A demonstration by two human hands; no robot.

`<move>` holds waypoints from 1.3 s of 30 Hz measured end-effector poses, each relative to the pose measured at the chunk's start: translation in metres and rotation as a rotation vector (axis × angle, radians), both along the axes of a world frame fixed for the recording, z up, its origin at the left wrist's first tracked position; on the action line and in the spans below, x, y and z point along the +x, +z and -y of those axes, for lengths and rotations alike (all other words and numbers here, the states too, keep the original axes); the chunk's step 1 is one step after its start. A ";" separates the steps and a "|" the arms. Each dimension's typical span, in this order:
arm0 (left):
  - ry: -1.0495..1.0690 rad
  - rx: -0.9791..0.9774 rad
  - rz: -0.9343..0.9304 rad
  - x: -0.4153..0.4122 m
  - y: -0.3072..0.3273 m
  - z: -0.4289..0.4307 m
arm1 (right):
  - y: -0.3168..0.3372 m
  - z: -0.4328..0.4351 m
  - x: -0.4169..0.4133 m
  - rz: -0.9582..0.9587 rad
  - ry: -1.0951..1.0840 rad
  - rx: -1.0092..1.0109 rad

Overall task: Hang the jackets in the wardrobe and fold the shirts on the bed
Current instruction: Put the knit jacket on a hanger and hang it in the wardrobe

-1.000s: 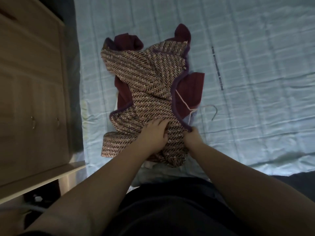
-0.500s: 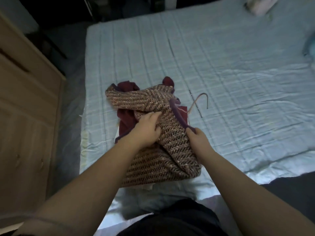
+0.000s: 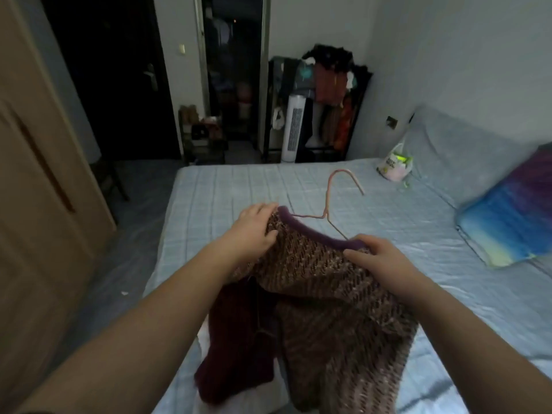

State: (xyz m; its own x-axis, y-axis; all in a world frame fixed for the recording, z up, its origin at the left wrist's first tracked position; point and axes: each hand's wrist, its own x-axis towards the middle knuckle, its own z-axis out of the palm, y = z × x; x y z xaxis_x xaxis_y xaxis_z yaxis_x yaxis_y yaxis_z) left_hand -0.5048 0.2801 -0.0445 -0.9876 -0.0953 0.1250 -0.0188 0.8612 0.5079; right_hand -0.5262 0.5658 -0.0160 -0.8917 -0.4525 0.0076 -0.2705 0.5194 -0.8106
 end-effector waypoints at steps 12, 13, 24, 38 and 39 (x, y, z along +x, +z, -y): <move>0.065 -0.180 -0.348 0.030 0.159 0.021 | 0.177 -0.019 -0.001 -0.613 0.107 0.077; 0.078 -0.196 -0.369 0.036 0.173 0.023 | 0.186 -0.017 -0.004 -0.698 0.088 0.103; 0.361 -0.418 -0.577 0.137 0.267 0.037 | 0.220 0.040 -0.015 -0.648 -0.030 0.264; 0.787 -0.534 -0.341 0.331 0.294 0.008 | 0.247 0.172 0.098 -0.827 0.673 -0.356; 0.810 -0.458 -0.385 0.347 0.295 0.006 | 0.252 0.176 0.101 -0.810 0.724 -0.390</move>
